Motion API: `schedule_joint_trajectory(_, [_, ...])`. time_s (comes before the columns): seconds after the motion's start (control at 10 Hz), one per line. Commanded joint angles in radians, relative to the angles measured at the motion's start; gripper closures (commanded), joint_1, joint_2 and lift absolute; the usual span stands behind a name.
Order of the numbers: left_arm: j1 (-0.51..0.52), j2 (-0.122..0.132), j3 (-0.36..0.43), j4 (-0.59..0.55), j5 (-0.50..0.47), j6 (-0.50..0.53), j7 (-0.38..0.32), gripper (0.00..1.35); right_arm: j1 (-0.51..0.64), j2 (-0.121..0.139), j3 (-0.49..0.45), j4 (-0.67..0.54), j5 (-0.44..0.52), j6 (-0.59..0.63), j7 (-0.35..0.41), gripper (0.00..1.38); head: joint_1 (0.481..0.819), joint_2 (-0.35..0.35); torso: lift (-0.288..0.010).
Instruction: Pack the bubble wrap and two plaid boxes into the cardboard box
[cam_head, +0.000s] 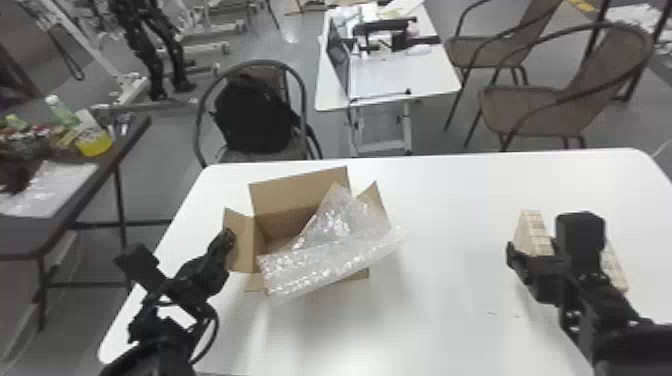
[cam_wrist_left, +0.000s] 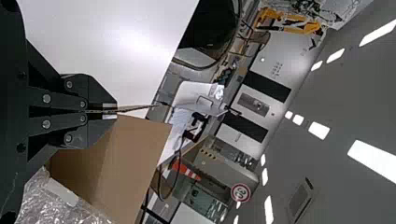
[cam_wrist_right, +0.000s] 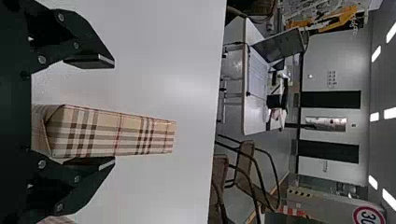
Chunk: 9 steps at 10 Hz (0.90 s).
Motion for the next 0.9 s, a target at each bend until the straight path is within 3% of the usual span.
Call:
schedule_joint_trajectory(0.0, [0.002,-0.003,0.001,0.0,0.0,0.0,0.0,1.22,0.001,0.0,0.0,0.001,-0.007,0.001,-0.001,0.92,0.695,0.238,-0.05])
schedule_joint_trajectory(0.4, [0.001,-0.003,0.001,0.0,0.002,0.0,-0.002,1.22,0.003,0.0,0.002,-0.001,-0.016,0.006,-0.003,1.05,0.695,0.24,-0.05])
schedule_joint_trajectory(0.6, [0.002,-0.003,0.001,0.0,0.002,0.0,-0.004,1.22,0.01,-0.003,0.026,-0.054,-0.06,-0.019,-0.001,1.04,0.695,0.243,-0.05])
schedule_joint_trajectory(0.8, [0.002,-0.003,0.0,0.001,0.0,0.0,-0.004,1.22,0.009,-0.032,0.091,-0.177,-0.142,-0.037,0.011,1.04,0.695,0.262,-0.05])
